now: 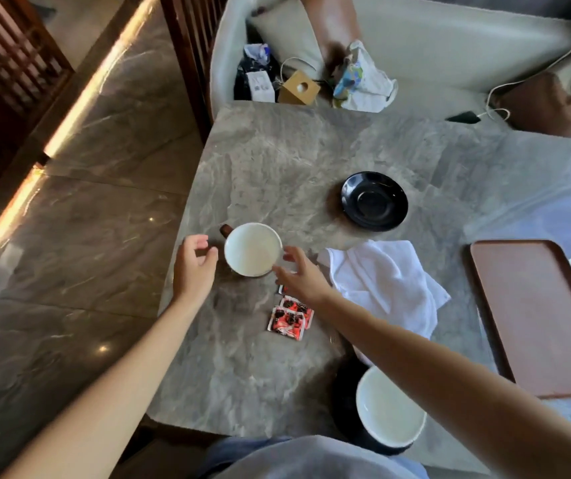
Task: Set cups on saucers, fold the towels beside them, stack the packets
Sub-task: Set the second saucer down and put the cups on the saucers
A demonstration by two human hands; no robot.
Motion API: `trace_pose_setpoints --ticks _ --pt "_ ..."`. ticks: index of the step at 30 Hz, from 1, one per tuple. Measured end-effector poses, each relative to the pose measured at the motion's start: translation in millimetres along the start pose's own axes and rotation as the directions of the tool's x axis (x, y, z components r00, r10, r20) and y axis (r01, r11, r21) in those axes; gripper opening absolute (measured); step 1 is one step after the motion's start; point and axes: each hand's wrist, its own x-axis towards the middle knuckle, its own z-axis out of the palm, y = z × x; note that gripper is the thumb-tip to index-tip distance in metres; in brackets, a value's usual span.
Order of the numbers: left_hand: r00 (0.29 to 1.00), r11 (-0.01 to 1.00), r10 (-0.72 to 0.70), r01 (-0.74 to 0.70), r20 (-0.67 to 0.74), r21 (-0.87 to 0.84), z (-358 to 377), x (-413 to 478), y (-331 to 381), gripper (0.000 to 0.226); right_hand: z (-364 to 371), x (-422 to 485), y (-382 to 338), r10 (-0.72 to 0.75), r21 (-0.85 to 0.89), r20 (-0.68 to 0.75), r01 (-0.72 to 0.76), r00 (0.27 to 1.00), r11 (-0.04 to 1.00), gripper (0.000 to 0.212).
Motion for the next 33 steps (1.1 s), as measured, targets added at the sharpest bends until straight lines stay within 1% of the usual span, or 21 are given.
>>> trace_pose_setpoints --ticks 2,4,6,7,8,10,11,13,15,17,19,22,24,26,28,33 --pt "0.999 0.999 -0.016 0.013 0.047 0.051 -1 15 0 0.034 9 12 -6 0.039 0.047 0.020 -0.040 0.999 0.998 0.051" --pt "0.991 0.998 -0.037 0.029 0.130 0.058 1 24 1 0.037 15 22 -5 0.071 0.070 0.018 -0.072 0.997 0.995 0.051" --pt "0.974 0.997 -0.070 0.075 0.215 -0.015 5 28 4 0.037 18 27 -3 0.101 0.090 0.024 -0.102 0.995 0.991 0.052" --pt "0.968 0.992 -0.091 0.108 0.234 -0.064 7 30 4 0.036 20 29 -1 0.116 0.106 0.027 -0.118 0.993 0.987 0.053" --pt "0.966 0.985 -0.109 0.136 0.236 -0.102 9 31 5 0.036 21 30 0 0.125 0.131 0.028 -0.128 0.992 0.983 0.053" --pt "0.964 0.976 -0.147 0.177 0.220 -0.124 12 34 4 0.034 22 32 1 0.126 0.173 0.022 -0.128 0.992 0.976 0.053" --pt "0.964 0.975 -0.162 0.189 0.210 -0.119 14 36 3 0.031 22 33 2 0.112 0.172 0.012 -0.112 0.994 0.979 0.053" --pt "0.968 0.978 -0.178 0.194 0.176 -0.079 16 40 -1 0.024 18 34 3 0.055 0.113 -0.015 -0.053 0.998 0.992 0.054" --pt "0.974 0.984 -0.172 0.175 0.149 -0.011 19 43 -2 0.019 9 36 4 0.014 0.046 -0.026 -0.012 1.000 0.999 0.056" --pt "0.979 0.991 -0.135 0.135 0.151 0.012 22 46 2 0.019 -4 40 3 -0.034 0.001 -0.055 0.034 0.998 0.999 0.057" --pt "0.985 0.997 -0.076 0.077 0.157 -0.001 28 48 12 0.017 -21 44 1 -0.095 -0.019 -0.106 0.093 0.990 0.995 0.055" --pt "0.984 0.999 -0.013 0.020 0.177 -0.042 47 51 37 0.015 -54 49 0 -0.162 0.008 -0.194 0.167 0.967 0.986 0.045" --pt "0.978 0.998 0.000 0.012 0.210 -0.059 67 52 55 0.018 -80 54 2 -0.201 -0.057 -0.270 0.193 0.942 0.980 0.042" --pt "0.971 0.998 0.003 0.011 0.239 -0.059 90 52 71 0.021 -106 58 7 -0.211 -0.089 -0.332 0.192 0.920 0.977 0.041" --pt "0.962 1.000 0.014 -0.009 0.274 -0.021 113 52 85 0.023 -130 60 14 -0.210 -0.127 -0.370 0.174 0.905 0.976 0.040" --pt "0.913 0.988 0.072 -0.121 0.401 0.098 164 54 113 0.019 -181 65 41 -0.180 -0.189 -0.447 0.104 0.876 0.976 0.040"
